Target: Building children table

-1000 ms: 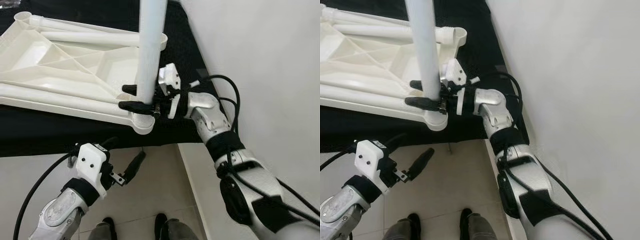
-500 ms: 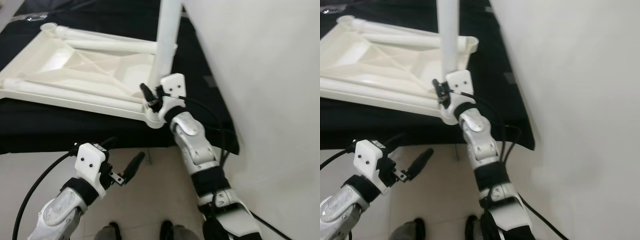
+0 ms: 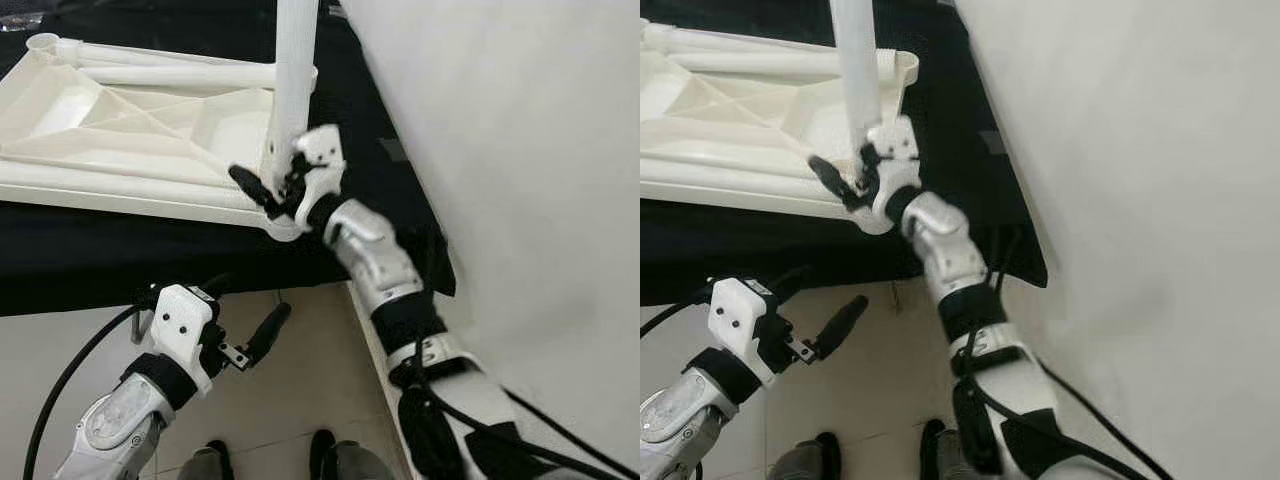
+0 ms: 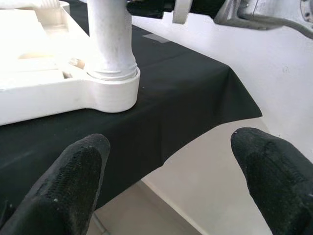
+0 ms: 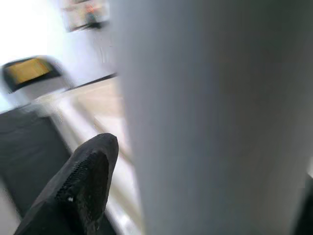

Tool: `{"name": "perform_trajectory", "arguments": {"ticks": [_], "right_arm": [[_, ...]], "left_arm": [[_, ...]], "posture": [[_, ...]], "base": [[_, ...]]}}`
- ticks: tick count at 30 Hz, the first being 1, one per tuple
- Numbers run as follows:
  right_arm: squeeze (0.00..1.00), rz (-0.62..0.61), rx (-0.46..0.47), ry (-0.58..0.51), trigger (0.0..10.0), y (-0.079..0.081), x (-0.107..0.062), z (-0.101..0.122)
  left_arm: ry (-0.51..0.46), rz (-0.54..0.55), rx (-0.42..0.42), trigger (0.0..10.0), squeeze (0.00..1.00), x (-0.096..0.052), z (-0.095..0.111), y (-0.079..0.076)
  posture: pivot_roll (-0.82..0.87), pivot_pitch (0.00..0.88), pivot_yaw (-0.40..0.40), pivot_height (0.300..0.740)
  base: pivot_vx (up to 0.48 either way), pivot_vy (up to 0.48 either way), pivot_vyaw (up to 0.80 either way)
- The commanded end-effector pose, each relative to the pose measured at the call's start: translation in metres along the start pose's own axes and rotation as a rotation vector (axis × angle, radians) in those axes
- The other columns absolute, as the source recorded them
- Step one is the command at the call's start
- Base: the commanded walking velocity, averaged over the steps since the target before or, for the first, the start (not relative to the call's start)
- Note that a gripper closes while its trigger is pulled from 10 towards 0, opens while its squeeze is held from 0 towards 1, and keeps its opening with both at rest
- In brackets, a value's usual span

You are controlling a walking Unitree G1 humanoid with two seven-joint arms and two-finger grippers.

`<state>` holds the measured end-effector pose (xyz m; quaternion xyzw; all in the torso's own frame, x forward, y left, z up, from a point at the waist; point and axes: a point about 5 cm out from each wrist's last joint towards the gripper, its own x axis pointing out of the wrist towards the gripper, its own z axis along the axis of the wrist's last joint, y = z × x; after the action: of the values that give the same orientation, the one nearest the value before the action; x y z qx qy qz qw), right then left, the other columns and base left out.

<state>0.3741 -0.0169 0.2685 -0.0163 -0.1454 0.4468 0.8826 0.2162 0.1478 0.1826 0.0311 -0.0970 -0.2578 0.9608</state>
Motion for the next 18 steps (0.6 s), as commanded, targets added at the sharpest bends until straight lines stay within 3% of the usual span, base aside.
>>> {"name": "perform_trajectory", "arguments": {"ticks": [1, 4, 12, 13, 14, 18], "right_arm": [[0.00, 0.151, -0.042, 0.002, 10.0, 0.0094, 0.0046, 0.0010], [0.00, 0.362, -0.136, 0.056, 10.0, 0.0120, 0.0003, -0.0038], [0.00, 0.477, -0.108, 0.061, 10.0, 0.0145, -0.0004, -0.0026], [0.00, 0.499, -0.103, 0.069, 2.5, 0.0151, -0.0010, -0.0038], [0.00, 0.525, -0.090, 0.073, 0.0, 0.0163, -0.0015, -0.0046], [0.00, 0.590, -0.067, 0.065, 0.0, 0.0193, -0.0021, -0.0044]], "left_arm": [[0.012, -0.004, -0.004, 10.0, 0.00, -0.0015, -0.0033, -0.0037], [0.013, -0.003, -0.004, 10.0, 0.00, -0.0015, -0.0031, -0.0039], [0.014, -0.004, -0.001, 10.0, 0.00, -0.0019, -0.0022, -0.0046], [0.012, -0.003, 0.000, 10.0, 0.00, -0.0015, -0.0018, -0.0047], [0.011, 0.000, 0.000, 10.0, 0.00, -0.0015, -0.0015, -0.0045], [0.011, 0.009, 0.001, 10.0, 0.00, -0.0027, -0.0014, -0.0031]], "posture": [[0.16, 0.287, -0.144, 0.740], [0.17, 0.295, -0.147, 0.740], [0.17, 0.297, -0.158, 0.740], [0.17, 0.301, -0.164, 0.740], [0.17, 0.301, -0.165, 0.740], [0.17, 0.300, -0.158, 0.740]], "base": [[0.000, 0.000, 0.00], [0.000, 0.000, 0.00], [0.000, 0.000, 0.00], [0.000, 0.000, 0.00], [0.000, 0.000, 0.00], [0.000, 0.000, 0.00]]}}
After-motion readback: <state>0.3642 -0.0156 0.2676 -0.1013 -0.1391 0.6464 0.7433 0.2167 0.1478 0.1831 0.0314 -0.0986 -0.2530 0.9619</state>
